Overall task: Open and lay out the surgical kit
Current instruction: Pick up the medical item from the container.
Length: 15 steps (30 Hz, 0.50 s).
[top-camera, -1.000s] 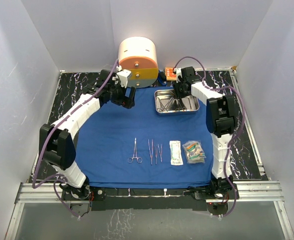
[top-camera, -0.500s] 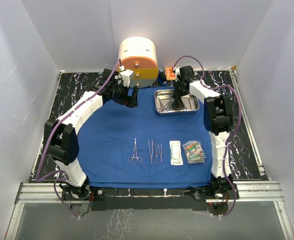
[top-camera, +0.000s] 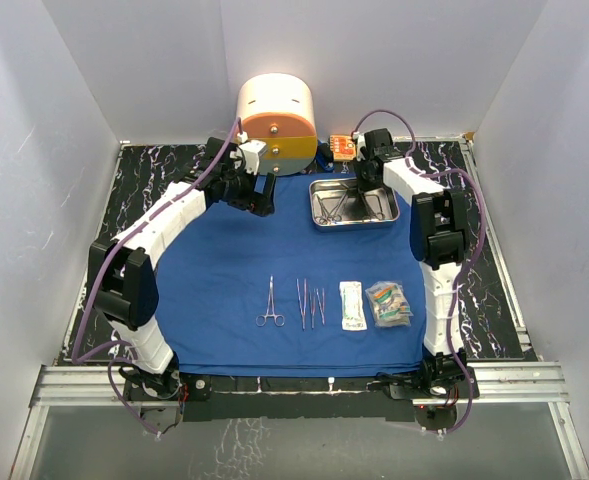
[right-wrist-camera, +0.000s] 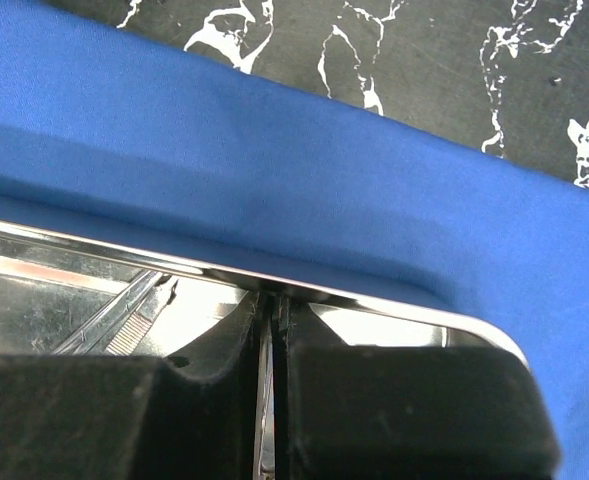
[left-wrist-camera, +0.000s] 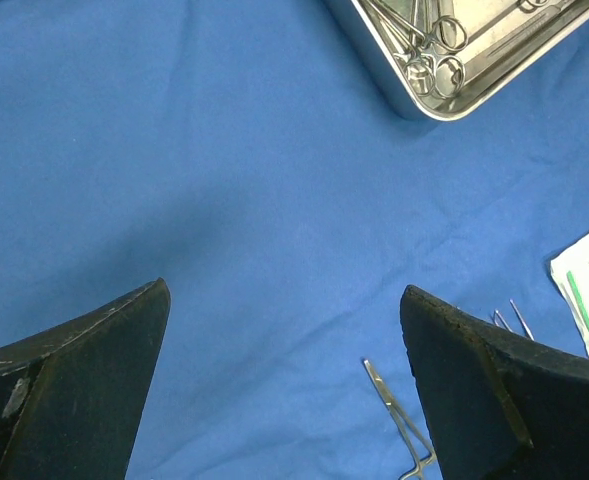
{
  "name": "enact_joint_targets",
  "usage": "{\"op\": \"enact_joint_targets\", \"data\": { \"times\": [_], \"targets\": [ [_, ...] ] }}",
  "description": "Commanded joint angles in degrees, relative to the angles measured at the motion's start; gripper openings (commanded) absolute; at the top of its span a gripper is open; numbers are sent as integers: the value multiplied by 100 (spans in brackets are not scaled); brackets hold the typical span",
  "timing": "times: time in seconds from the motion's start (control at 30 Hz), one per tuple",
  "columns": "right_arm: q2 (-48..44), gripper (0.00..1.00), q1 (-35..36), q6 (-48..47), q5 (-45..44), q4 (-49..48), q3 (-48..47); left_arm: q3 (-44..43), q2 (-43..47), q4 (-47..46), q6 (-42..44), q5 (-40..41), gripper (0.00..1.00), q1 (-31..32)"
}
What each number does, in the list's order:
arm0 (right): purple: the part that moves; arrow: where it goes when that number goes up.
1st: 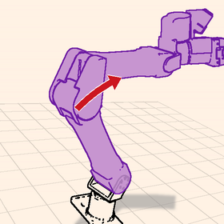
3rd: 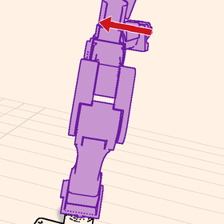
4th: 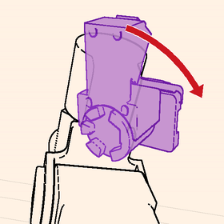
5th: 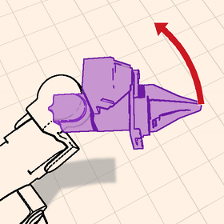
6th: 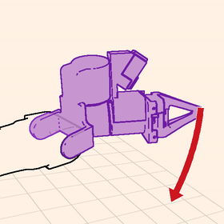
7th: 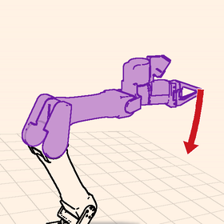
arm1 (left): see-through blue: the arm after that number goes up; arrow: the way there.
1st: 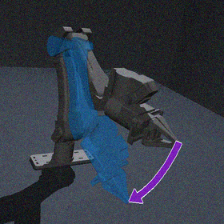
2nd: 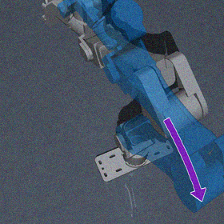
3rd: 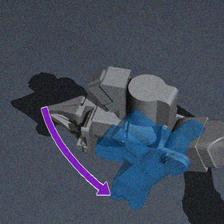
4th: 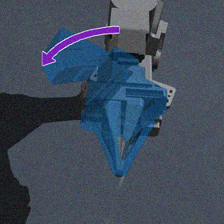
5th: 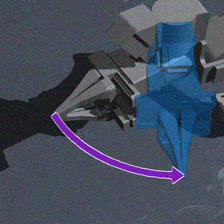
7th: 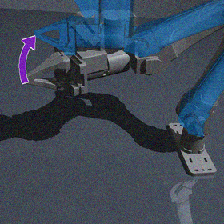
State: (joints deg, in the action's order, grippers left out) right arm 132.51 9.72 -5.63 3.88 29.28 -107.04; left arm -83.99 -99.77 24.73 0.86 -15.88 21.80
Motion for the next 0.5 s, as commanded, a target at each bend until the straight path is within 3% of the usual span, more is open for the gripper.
{"op": "enact_joint_targets", "data": {
  "times": [0.0,0.27,0.47],
  "targets": [
    [-268,0,-23,157,-76,-25,-386,-207,34,249,-17,-12,99,-74],
    [-829,0,-27,377,-58,-223,-392,-573,-208,440,-90,60,99,-106],
    [-1165,0,-19,607,-147,-375,-445,-515,-194,65,-443,5,98,-104]
  ]
}}
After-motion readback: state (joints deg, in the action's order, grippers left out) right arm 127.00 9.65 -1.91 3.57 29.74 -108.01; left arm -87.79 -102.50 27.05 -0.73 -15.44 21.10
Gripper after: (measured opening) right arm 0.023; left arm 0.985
